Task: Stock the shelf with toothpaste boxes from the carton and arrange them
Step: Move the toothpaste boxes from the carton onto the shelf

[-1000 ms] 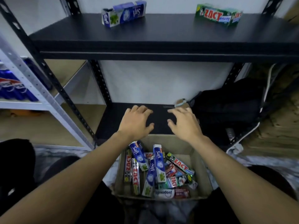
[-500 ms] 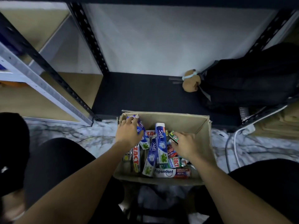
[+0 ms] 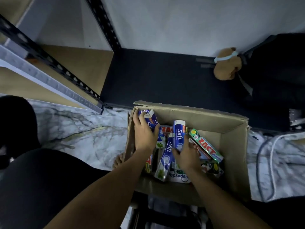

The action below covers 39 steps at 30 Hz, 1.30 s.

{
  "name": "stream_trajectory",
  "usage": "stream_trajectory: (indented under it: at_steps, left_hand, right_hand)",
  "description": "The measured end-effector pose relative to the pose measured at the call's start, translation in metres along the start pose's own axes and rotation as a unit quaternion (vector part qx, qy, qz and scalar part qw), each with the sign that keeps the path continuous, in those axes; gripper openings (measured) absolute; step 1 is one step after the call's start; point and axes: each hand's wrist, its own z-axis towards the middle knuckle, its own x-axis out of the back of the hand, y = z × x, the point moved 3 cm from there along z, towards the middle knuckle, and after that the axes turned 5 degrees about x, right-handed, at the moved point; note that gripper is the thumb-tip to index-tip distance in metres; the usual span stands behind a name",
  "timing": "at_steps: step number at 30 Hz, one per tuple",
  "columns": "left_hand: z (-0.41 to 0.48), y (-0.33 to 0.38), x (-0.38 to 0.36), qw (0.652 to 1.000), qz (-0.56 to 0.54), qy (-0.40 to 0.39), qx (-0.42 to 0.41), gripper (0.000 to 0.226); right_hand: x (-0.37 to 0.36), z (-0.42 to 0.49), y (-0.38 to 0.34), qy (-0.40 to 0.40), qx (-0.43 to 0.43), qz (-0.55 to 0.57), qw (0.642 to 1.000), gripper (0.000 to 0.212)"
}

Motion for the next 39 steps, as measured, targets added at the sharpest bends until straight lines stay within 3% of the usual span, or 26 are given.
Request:
stream_trajectory:
  at_steps: [4, 11, 22, 39]
  left_hand:
    - [0.004, 0.005, -0.006, 0.999, -0.029, 0.007, 0.024, 0.074]
    - [0.004, 0.004, -0.008, 0.999, -0.023, 0.028, 0.035, 0.065]
    - [-0.026, 0.016, 0.024, 0.998, -0.001, -0.012, -0.063, 0.064]
    - [-0.085, 0.109, 0.146, 0.967, -0.044, 0.013, -0.251, 0.063]
  right_hand:
    - [-0.016, -0.002, 0.001, -0.007, -0.024, -0.005, 1.000, 0.107]
    - [-0.010, -0.005, 0.024, -0.010, -0.030, 0.015, 0.999, 0.101]
    - [0.026, -0.033, 0.033, -0.045, 0.021, -0.055, 0.997, 0.094]
    - [0.168, -0.110, -0.034, 0.123, 0.141, 0.101, 0.977, 0.079]
